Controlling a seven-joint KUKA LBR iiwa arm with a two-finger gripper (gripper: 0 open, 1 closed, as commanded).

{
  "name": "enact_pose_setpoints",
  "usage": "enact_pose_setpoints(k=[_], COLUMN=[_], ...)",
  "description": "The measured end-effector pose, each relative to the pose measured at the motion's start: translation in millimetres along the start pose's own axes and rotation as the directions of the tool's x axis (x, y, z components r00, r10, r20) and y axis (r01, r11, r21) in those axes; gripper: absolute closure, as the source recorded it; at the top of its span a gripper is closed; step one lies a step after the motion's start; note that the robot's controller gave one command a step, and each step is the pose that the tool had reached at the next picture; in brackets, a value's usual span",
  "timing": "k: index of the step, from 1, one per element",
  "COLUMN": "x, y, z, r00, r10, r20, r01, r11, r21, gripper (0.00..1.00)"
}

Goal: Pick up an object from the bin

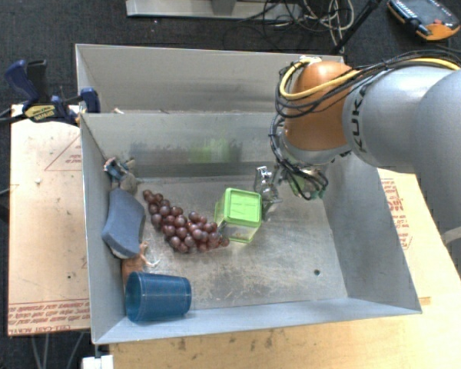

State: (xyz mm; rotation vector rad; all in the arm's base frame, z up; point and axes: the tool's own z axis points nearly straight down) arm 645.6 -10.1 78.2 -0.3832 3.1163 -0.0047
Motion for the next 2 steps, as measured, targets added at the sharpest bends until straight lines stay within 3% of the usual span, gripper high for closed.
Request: enact_pose_setpoints(k=[2], x=[0.6], y=[2], z=[-33], r00=[1.0], r10=[0.0], r20=[-0.001], r01=[0.0], r11=[1.0], r21=[-0.004], gripper=[1.0])
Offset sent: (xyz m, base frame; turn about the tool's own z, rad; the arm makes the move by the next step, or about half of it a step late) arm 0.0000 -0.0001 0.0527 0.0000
